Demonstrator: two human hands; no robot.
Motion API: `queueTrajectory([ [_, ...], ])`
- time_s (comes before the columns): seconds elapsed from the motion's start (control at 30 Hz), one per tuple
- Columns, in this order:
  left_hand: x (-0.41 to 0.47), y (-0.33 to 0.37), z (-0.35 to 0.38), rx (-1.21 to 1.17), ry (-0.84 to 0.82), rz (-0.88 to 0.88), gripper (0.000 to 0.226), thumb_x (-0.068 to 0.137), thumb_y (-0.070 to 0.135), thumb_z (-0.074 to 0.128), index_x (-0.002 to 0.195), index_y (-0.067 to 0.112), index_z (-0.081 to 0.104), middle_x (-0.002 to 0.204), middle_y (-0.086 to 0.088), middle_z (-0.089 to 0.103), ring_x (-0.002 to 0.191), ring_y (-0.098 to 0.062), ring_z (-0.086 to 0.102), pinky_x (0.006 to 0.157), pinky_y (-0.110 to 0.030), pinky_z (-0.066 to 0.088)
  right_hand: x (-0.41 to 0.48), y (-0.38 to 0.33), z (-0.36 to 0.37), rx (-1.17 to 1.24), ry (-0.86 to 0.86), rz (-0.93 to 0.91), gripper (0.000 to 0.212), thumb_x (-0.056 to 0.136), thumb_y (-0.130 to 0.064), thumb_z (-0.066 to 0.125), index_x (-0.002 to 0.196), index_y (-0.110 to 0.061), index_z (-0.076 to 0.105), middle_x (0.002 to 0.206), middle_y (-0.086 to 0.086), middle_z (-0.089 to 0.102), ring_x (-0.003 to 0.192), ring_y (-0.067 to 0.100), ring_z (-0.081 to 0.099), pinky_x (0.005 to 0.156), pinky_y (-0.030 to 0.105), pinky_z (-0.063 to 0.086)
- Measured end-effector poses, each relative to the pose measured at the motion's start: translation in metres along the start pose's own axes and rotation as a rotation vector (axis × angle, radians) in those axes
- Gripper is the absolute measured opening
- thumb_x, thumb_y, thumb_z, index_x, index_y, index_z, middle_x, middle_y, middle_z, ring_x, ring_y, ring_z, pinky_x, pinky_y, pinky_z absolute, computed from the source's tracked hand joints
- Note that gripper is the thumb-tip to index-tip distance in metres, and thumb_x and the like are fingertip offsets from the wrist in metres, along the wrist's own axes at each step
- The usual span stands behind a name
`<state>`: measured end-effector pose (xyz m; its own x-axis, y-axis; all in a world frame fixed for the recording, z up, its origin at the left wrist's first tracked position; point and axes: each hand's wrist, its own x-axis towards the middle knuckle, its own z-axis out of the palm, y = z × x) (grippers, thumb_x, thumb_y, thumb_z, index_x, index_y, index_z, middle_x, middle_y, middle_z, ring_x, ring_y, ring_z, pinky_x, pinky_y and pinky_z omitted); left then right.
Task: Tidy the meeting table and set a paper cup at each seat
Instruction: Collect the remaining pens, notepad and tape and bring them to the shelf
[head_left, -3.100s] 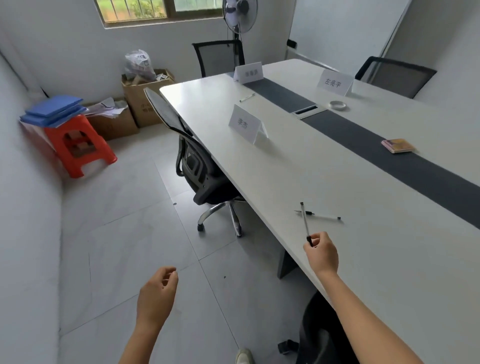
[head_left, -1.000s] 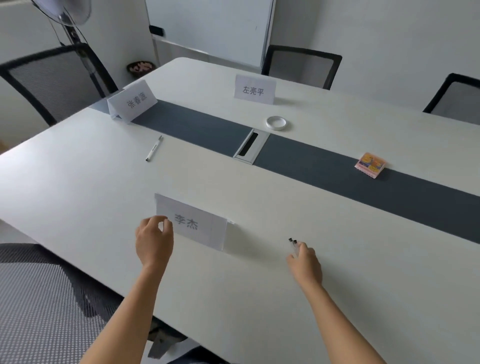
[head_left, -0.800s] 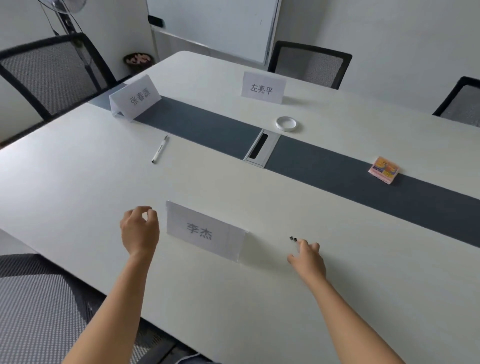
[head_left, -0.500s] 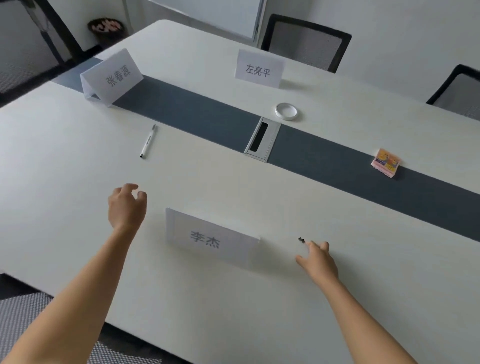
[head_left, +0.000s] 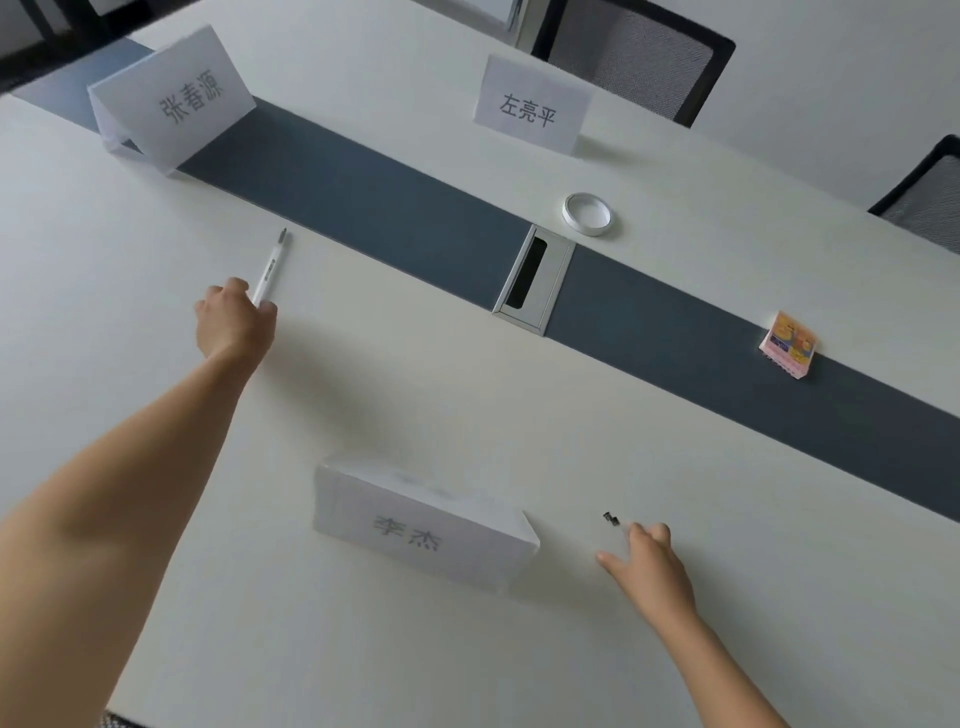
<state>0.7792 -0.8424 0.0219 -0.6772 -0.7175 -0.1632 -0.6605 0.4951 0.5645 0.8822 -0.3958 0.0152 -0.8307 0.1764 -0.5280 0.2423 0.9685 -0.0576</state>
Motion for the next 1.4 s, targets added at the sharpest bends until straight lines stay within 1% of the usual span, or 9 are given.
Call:
queueTrajectory([
  [0.37,0.019,0.004,0.016,0.255,-0.022,0.016,0.029,0.082,-0.011,0.042,0.108,-0.012,0.054,0.117,-0.033,0.051,0.113,-0.045,0.045,0.092,-0.049,0.040,-0.001,-0.006,-0.003,0.003,-0.024,0.008,0.038,0.088,-0.032,0.053,0.111,-0.003,0.044,0.120,0.012,0.037,0.100,0.031,0.058,0.077,0.032,0.045],
  [0.53,-0.016,-0.003,0.005,0.198,-0.159,-0.036,0.007,0.079,-0.002,0.056,0.083,-0.007,0.055,0.092,-0.030,0.057,0.084,-0.040,0.051,0.071,-0.040,0.042,-0.004,-0.008,-0.005,0.015,-0.020,-0.006,0.039,0.088,-0.029,0.053,0.113,-0.001,0.043,0.123,0.015,0.037,0.103,0.034,0.058,0.081,0.034,0.045],
  [0.7,-0.066,-0.023,-0.018,-0.010,-0.092,-0.010,0.029,0.073,0.000,0.055,0.049,0.006,0.039,0.054,-0.015,0.038,0.061,-0.028,0.037,0.049,-0.029,0.022,-0.024,-0.001,0.000,0.124,0.015,0.001,0.032,0.086,-0.023,0.054,0.109,-0.005,0.044,0.120,0.016,0.038,0.098,0.035,0.059,0.075,0.033,0.044],
  [0.87,-0.164,0.017,-0.047,-0.254,0.028,0.171,0.002,0.076,0.004,0.054,0.078,0.005,0.054,0.074,-0.013,0.050,0.073,-0.025,0.043,0.066,-0.030,0.032,-0.081,0.033,0.037,0.275,0.060,0.070,0.039,0.088,-0.021,0.050,0.125,-0.012,0.044,0.125,0.015,0.040,0.106,0.033,0.057,0.085,0.033,0.045],
  [0.93,-0.214,0.045,-0.049,-0.346,0.020,0.268,0.010,0.078,0.005,0.055,0.087,0.004,0.053,0.077,-0.010,0.052,0.078,-0.025,0.045,0.068,-0.030,0.034,-0.107,0.054,0.054,0.359,0.086,0.128,0.036,0.088,-0.019,0.048,0.123,-0.011,0.046,0.121,0.016,0.043,0.105,0.032,0.057,0.082,0.032,0.044],
  [1.1,-0.357,0.091,0.004,-0.377,-0.387,0.519,0.013,0.073,0.003,0.059,0.075,0.006,0.047,0.061,-0.002,0.047,0.057,-0.019,0.041,0.051,-0.029,0.031,-0.167,0.118,0.070,0.601,0.324,0.249,0.009,0.090,-0.016,0.042,0.087,-0.011,0.050,0.086,0.005,0.044,0.078,0.027,0.050,0.064,0.029,0.031],
  [1.2,-0.458,0.076,0.051,-0.250,-0.738,0.616,0.020,0.070,0.005,0.062,0.065,0.010,0.043,0.063,-0.013,0.058,0.059,-0.025,0.049,0.053,-0.030,0.033,-0.208,0.159,0.082,0.758,0.500,0.332,0.030,0.090,-0.012,0.042,0.064,-0.024,0.034,0.063,-0.007,0.034,0.063,0.019,0.039,0.054,0.032,0.028],
  [1.27,-0.519,0.052,0.070,-0.144,-0.964,0.640,0.021,0.070,0.005,0.061,0.062,0.011,0.043,0.057,-0.008,0.059,0.057,-0.024,0.050,0.050,-0.028,0.035,-0.237,0.184,0.097,0.867,0.565,0.413,0.018,0.091,-0.014,0.043,0.074,-0.019,0.043,0.059,-0.010,0.038,0.063,0.019,0.043,0.053,0.033,0.026],
  [1.4,-0.603,0.011,0.082,0.021,-1.196,0.719,0.021,0.073,0.003,0.058,0.061,0.011,0.042,0.053,-0.001,0.051,0.054,-0.018,0.049,0.049,-0.023,0.036,-0.301,0.233,0.138,0.980,0.649,0.631,0.039,0.093,-0.016,0.044,0.059,-0.025,0.027,0.053,-0.007,0.037,0.049,0.014,0.036,0.047,0.031,0.020],
])
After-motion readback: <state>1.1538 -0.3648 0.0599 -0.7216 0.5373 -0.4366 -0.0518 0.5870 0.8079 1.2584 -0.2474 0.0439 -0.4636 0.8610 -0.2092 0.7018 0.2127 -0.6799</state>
